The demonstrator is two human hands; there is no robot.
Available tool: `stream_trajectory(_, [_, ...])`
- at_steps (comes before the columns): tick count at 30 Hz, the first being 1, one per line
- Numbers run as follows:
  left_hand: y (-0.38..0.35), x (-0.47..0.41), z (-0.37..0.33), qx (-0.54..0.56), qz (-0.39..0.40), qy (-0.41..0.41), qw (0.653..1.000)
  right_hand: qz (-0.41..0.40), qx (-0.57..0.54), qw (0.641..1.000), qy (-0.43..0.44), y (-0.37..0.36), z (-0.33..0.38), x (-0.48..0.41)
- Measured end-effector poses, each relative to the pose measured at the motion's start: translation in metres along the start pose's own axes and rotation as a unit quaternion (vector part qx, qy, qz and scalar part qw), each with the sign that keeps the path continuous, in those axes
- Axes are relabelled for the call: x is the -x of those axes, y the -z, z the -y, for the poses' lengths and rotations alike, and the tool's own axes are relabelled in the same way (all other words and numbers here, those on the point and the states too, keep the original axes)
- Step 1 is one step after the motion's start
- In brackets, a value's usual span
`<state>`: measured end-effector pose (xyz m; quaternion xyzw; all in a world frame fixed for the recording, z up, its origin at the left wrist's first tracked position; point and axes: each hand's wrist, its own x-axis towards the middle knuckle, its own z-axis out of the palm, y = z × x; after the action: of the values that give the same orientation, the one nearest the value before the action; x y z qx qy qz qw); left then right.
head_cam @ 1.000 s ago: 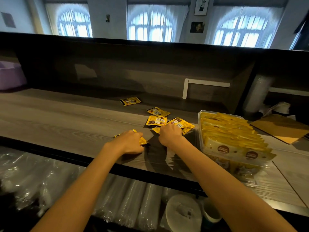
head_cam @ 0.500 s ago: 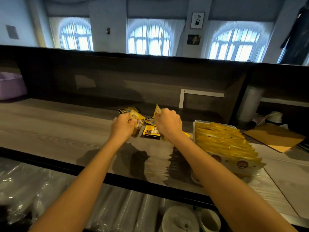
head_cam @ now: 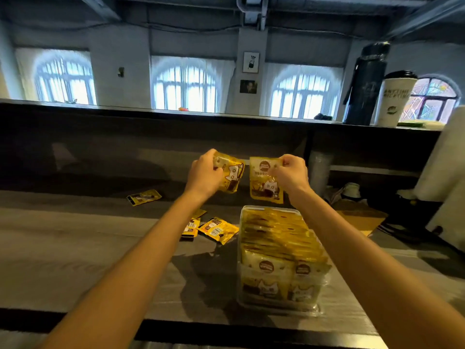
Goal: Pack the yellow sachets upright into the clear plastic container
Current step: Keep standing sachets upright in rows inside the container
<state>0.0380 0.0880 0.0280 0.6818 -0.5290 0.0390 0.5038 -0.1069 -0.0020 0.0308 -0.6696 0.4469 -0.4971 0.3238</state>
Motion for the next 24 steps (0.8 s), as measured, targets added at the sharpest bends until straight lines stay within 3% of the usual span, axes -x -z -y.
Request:
stream_trajectory(6, [-0.047, -0.015, -0.024, -0.01, 0.049, -0.067, 0.997, -0.077, -0.034, 0.996, -0.021, 0.036, -0.034, -0.026])
stream_trajectory(9, [-0.063, -0.019, -0.025, -0.021, 0.095, -0.077, 0.992, -0.077, -0.024, 0.997, -0.012, 0.045, -0.049, -0.031])
stream_trajectory(16, [-0.077, -0.016, -0.016, -0.032, 0.256, -0.043, 0.965, -0.008, -0.045, 0.999, -0.03, 0.04, -0.075, -0.03])
stream_trajectory(24, [-0.088, -0.017, -0.007, -0.076, 0.365, -0.018, 0.928, 0.124, -0.021, 0.992, -0.022, 0.031, -0.09, -0.021])
